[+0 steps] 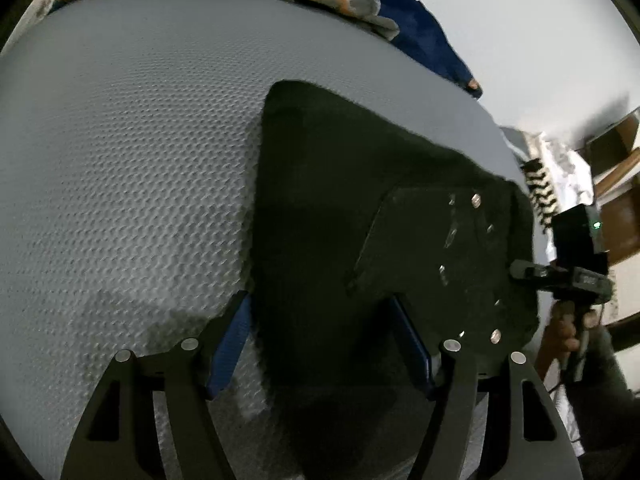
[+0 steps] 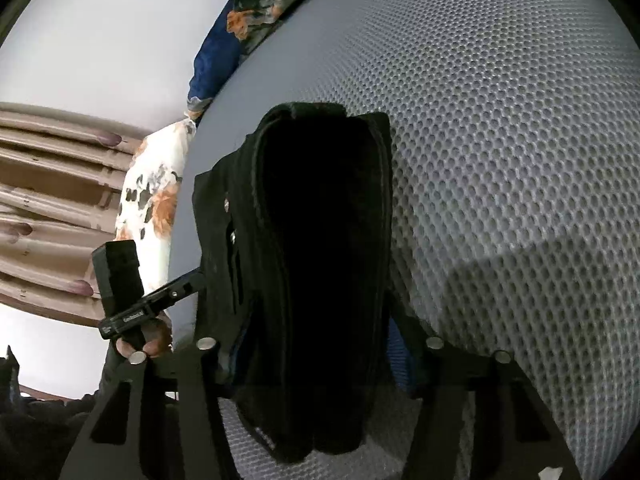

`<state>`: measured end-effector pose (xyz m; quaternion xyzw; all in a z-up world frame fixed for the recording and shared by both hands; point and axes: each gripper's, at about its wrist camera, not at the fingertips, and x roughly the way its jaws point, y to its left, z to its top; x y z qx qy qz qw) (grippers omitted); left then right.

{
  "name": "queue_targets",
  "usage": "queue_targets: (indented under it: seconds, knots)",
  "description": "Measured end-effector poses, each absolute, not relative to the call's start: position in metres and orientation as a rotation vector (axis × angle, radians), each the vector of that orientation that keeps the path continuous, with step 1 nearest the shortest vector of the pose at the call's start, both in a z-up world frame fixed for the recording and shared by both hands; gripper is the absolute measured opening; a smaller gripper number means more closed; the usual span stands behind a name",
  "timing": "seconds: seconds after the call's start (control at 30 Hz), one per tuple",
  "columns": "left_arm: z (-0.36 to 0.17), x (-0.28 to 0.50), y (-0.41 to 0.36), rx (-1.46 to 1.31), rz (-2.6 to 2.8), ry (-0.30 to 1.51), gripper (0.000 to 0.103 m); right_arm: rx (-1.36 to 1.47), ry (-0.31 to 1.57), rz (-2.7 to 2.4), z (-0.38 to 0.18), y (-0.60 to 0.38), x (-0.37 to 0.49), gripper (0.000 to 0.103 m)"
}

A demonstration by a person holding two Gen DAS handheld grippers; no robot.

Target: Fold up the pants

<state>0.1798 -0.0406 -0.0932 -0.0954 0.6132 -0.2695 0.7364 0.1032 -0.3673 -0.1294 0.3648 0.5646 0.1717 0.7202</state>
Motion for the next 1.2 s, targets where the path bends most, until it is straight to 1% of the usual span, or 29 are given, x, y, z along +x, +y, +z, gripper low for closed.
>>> queue_targets:
  seconds: [0.03,0.13,0.2,0.23,0.3,0.37,0.4,0.47,0.5,0.57,0.63,0.93,1.2]
  knots:
    - [-0.094,0.182,-0.042,-0.22,-0.598,1.342,0.069,0.814,1.243,0.386,-0.131,-0.368,0.106,0.05]
    - [-0.094,0.185,-0.051,-0.208,-0.601,1.303,0.068,0.851,1.227,0.4,-0.137,-0.367,0.115,0.044]
    - [-0.094,0.185,-0.058,-0.183,-0.59,1.28,0.066,0.868,1.211,0.394,-0.14,-0.367,0.12,0.038]
    - [-0.094,0.185,-0.06,-0.176,-0.582,1.27,0.063,0.871,1.203,0.388,-0.141,-0.365,0.121,0.037]
    - [-0.095,0.191,-0.07,-0.167,-0.553,1.259,0.055,0.872,1.189,0.366,-0.139,-0.362,0.122,0.031]
    - [-0.094,0.193,-0.072,-0.166,-0.53,1.257,0.041,0.842,1.179,0.342,-0.131,-0.351,0.124,0.029]
    - [-0.093,0.193,-0.072,-0.16,-0.516,1.256,0.037,0.834,1.172,0.331,-0.126,-0.347,0.123,0.027]
    - [-0.09,0.191,-0.069,-0.14,-0.507,1.25,0.027,0.832,1.155,0.314,-0.118,-0.343,0.122,0.025]
    - [-0.088,0.19,-0.068,-0.123,-0.501,1.244,0.026,0.826,1.15,0.306,-0.115,-0.341,0.122,0.024]
    - [-0.082,0.186,-0.067,-0.085,-0.496,1.229,0.019,0.811,1.139,0.286,-0.107,-0.334,0.123,0.023]
    - [-0.074,0.183,-0.069,-0.06,-0.498,1.215,0.016,0.809,1.129,0.277,-0.101,-0.332,0.122,0.022]
    - [-0.051,0.181,-0.049,-0.06,-0.505,1.181,0.014,0.778,1.113,0.269,-0.081,-0.308,0.138,0.021]
    - [-0.036,0.197,-0.029,-0.053,-0.473,1.142,0.014,0.749,1.109,0.305,-0.074,-0.297,0.168,0.021]
